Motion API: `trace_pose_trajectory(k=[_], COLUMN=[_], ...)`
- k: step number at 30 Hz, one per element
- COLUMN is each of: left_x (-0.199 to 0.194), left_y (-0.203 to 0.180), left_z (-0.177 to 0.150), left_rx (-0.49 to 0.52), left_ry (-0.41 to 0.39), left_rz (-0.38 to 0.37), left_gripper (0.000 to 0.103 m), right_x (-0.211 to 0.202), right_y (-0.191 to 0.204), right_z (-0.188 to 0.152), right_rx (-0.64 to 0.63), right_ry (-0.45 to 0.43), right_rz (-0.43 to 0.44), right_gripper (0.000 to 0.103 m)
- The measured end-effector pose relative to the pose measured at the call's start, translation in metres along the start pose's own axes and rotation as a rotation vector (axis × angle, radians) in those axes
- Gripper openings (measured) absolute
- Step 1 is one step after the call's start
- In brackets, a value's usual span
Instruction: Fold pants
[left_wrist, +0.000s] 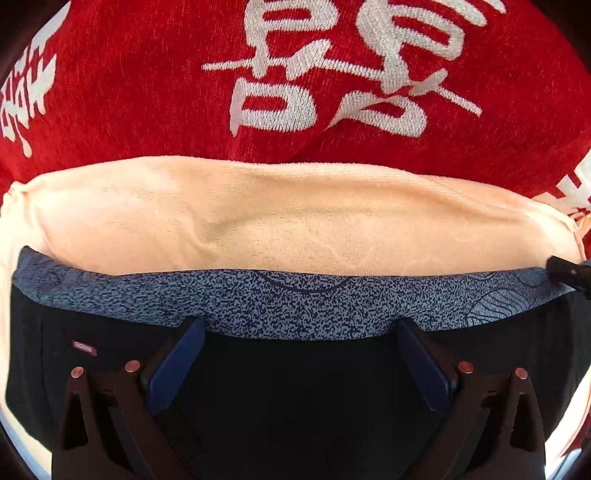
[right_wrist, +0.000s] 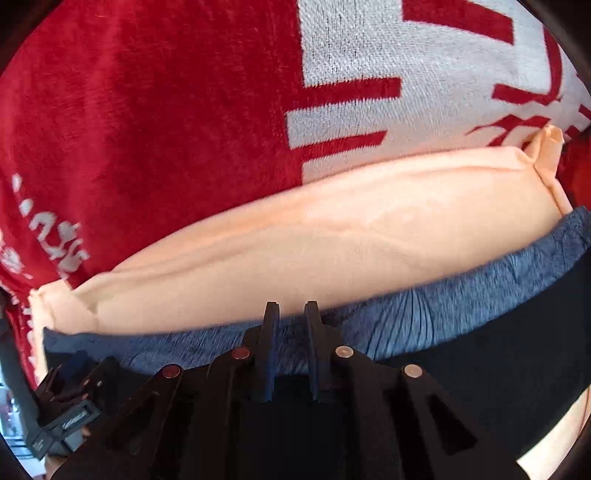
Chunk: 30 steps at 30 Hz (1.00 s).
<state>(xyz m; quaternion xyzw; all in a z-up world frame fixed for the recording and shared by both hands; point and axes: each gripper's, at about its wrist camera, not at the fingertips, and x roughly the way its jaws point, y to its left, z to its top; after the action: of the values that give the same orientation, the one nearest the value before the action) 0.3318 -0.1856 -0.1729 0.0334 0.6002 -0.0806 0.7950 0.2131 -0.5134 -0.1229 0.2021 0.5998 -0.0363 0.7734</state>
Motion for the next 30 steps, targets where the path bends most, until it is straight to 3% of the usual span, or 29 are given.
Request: trace_pose_trajectory(k=[1,3,4,8,10,13,14,16,19,21,27,30], left_x=[-0.005,-0.024,-0.029,-0.033,-0.026,-0.014,-0.014,-0.017,-0.027,-0.031,-0.066,-0.078], left_y=[-0.003,-0.001,0.003,0.048,0.08,0.135,0.152,0.161,0.148,0.141,0.1,0.051], left_z=[-0.001,-0.018,-0.02,-0.023,-0.017,-0.01,-0.007,-0.001,0.003,0.001,-0.052,-0.085], left_rx=[0.018,0.062,0.076,0.033,-0.013,-0.093,-0.126,-0.123,-0.081,-0.1,-0.025,0.047], left_ry=[-0.002,-0.019,-0.031,-0.036,-0.028,-0.01,-0.027,-0.035,-0.029,-0.01,0.018,0.033], left_rz=[0.007,0.031,0.045,0.115,0.177,0.246,0.215,0.229,0.291,0.245,0.121,0.072], left_gripper=[0.103,0.103,0.103,0.103,0.103,0.103,0.103,0.103,0.103,0.103,0.103,0.103], right_x=[-0.006,-0.015,-0.016,-0.012,-0.014,-0.013,-0.013,-0.009,-0.014,-0.008,-0.006,-0.006], right_y=[0.003,0.01,0.013,0.017,0.012,0.012,0.012,0.022,0.014,0.024,0.02,0.017], right_z=[-0.01,-0.037,-0.049,-0.082,-0.109,-0.111,-0.111,-0.106,-0.106,-0.107,-0.105,-0.103], right_rx=[-0.017,-0.053,-0.062,-0.058,-0.067,-0.071,-0.073,-0.084,-0.104,-0.104,-0.091,-0.084], right_ry=[0.008,0.028,0.04,0.085,0.034,0.031,0.035,0.039,0.041,0.046,0.042,0.062], right_rz=[0.007,0.01,0.011,0.028,0.019,0.034,0.044,0.046,0.055,0.074,0.116,0.144], right_gripper=[0.023,0.043,0.046,0.046,0.047,0.055,0.059,0.061,0.069,0.079,0.084,0.084])
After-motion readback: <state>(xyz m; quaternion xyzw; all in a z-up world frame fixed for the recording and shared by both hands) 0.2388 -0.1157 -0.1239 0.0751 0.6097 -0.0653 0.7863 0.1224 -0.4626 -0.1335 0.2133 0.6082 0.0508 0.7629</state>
